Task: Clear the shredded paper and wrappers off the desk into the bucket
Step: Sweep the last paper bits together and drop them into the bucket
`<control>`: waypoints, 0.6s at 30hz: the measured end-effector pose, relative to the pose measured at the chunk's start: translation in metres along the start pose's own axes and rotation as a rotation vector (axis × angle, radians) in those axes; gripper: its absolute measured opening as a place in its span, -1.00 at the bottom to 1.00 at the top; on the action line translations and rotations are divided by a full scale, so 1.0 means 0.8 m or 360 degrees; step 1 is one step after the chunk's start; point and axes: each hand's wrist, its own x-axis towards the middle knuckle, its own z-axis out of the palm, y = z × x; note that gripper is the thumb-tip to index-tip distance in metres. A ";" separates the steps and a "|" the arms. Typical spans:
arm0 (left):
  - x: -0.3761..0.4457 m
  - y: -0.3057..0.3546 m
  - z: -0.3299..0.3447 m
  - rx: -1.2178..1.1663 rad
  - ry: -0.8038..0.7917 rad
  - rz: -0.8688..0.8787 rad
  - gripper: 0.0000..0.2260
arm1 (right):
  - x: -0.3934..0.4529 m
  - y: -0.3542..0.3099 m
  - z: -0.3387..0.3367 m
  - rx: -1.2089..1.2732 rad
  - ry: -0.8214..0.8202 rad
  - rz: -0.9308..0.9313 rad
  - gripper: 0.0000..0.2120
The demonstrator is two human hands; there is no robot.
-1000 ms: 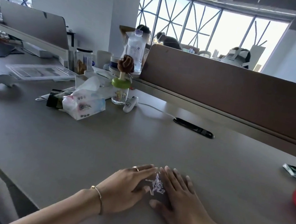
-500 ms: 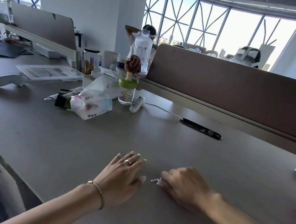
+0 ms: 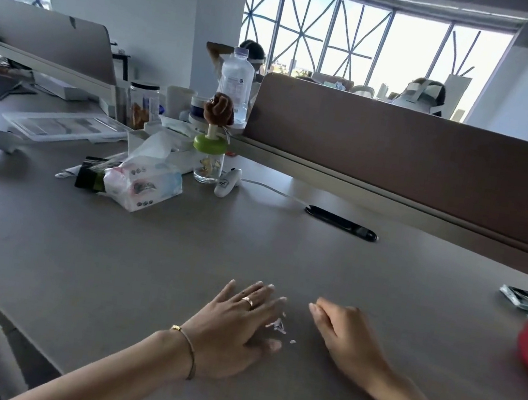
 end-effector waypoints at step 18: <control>0.049 0.027 -0.016 0.0527 0.0021 0.0306 -0.52 | -0.005 0.005 0.000 -0.0043 -0.0096 0.0023 -0.62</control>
